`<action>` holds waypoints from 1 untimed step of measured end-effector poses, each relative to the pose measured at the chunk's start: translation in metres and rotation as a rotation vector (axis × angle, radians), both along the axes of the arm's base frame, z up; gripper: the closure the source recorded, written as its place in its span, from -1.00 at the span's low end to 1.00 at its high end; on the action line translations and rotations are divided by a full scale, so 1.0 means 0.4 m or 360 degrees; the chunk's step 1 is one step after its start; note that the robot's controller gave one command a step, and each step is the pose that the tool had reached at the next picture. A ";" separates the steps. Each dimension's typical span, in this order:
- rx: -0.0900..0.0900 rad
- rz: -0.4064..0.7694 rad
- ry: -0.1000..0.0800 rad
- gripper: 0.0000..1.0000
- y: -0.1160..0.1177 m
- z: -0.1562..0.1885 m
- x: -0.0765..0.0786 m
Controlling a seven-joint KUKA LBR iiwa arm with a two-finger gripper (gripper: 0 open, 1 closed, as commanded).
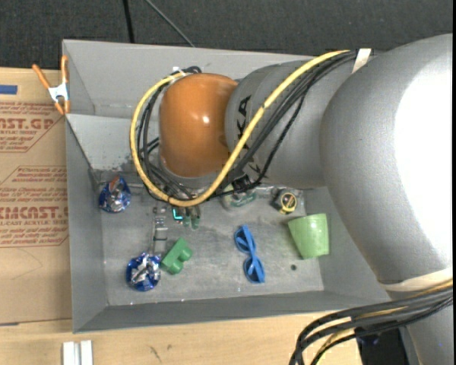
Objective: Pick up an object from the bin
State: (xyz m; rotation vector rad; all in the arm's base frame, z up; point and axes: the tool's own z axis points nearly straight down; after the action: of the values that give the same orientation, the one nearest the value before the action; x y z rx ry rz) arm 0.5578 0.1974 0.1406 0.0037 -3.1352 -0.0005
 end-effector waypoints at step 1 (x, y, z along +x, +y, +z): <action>-0.0003 -0.0013 -0.0001 -1.00 -0.158 -0.186 -0.180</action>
Offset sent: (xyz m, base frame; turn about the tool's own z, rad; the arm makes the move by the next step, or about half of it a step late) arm -0.0691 -0.0609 -0.0706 0.0047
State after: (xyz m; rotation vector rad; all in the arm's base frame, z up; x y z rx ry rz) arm 0.4856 0.1343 0.0661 -0.0094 -3.1356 0.0029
